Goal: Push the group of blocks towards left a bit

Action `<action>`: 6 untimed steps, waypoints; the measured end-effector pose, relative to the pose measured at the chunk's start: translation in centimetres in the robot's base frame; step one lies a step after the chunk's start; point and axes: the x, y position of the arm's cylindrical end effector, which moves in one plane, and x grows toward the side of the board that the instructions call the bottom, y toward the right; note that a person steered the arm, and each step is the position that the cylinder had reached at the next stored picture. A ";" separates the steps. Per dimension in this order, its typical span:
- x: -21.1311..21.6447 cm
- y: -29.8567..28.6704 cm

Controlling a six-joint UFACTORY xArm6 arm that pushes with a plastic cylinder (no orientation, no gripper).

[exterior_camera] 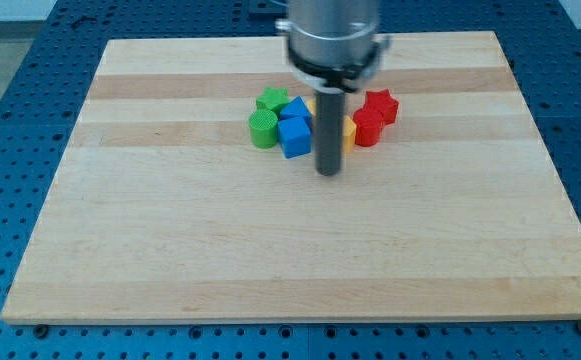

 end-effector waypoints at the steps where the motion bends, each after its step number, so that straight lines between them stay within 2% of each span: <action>1: 0.7 5.2; 3: -7.8 9.8; 6: -8.1 4.7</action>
